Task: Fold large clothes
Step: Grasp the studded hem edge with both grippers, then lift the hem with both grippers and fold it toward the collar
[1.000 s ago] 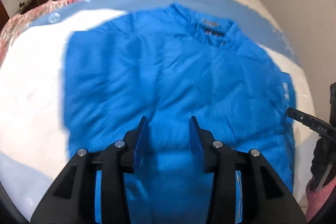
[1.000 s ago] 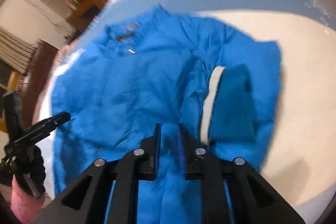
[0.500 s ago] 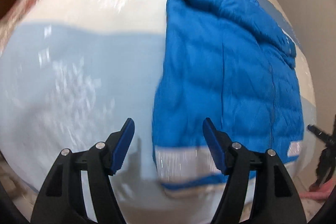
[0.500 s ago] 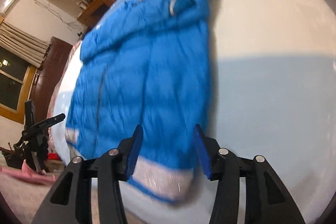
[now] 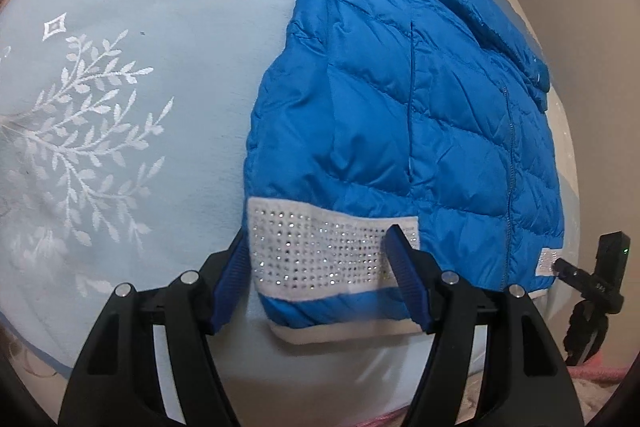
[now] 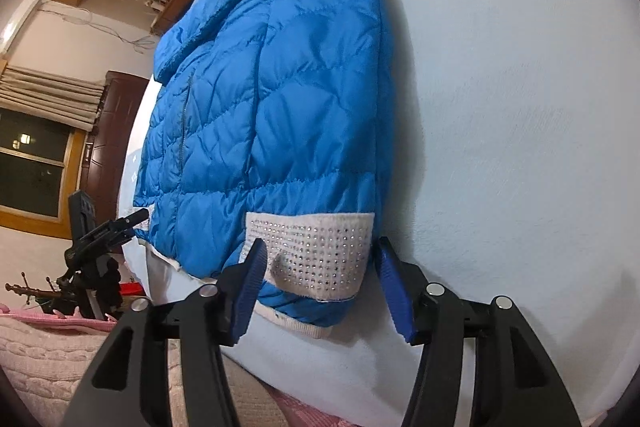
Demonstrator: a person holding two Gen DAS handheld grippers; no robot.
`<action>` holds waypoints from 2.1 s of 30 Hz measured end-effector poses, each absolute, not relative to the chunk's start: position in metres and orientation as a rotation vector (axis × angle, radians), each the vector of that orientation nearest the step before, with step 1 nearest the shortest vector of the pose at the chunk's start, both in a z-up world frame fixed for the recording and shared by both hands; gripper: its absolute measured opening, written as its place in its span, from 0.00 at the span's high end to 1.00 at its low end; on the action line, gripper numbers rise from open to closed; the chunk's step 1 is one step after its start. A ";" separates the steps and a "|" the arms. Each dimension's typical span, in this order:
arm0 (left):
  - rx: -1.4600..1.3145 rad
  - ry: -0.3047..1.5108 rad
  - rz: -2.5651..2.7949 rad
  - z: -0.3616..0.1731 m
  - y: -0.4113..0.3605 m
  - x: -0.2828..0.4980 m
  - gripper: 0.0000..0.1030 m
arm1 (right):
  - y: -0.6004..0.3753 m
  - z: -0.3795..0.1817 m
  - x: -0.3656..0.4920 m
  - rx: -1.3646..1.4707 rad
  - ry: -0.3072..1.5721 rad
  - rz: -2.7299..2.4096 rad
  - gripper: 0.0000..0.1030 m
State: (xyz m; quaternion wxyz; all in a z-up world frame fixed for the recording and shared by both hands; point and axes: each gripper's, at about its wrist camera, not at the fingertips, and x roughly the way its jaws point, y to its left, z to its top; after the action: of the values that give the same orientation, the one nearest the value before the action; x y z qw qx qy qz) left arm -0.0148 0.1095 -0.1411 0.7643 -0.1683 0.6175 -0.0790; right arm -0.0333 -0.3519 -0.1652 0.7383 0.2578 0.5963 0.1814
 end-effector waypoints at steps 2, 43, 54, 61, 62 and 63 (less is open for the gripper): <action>-0.382 1.345 -0.178 -0.142 0.108 -0.015 0.50 | -0.348 -0.168 -0.032 0.576 1.303 0.413 0.45; -0.418 1.338 -0.237 -0.148 0.122 -0.023 0.87 | -0.361 -0.178 -0.041 0.633 1.301 0.447 0.89; -0.541 1.194 -0.373 -0.085 0.127 0.003 0.88 | -0.366 -0.114 -0.015 0.671 1.150 0.509 0.90; -0.521 1.062 -0.475 -0.025 0.109 0.085 0.88 | -0.376 -0.053 0.069 0.644 1.042 0.560 0.90; -0.516 1.050 -0.480 -0.019 0.107 0.096 0.88 | -0.376 -0.048 0.079 0.638 1.033 0.562 0.90; -0.503 1.034 -0.479 -0.014 0.104 0.111 0.88 | -0.378 -0.041 0.095 0.628 1.018 0.562 0.90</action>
State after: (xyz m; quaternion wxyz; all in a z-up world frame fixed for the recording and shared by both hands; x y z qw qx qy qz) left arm 0.1112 0.1037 -0.0135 0.8121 -0.2357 0.4842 -0.2245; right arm 0.0951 -0.3783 -0.0407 0.7894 0.2918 0.4729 0.2608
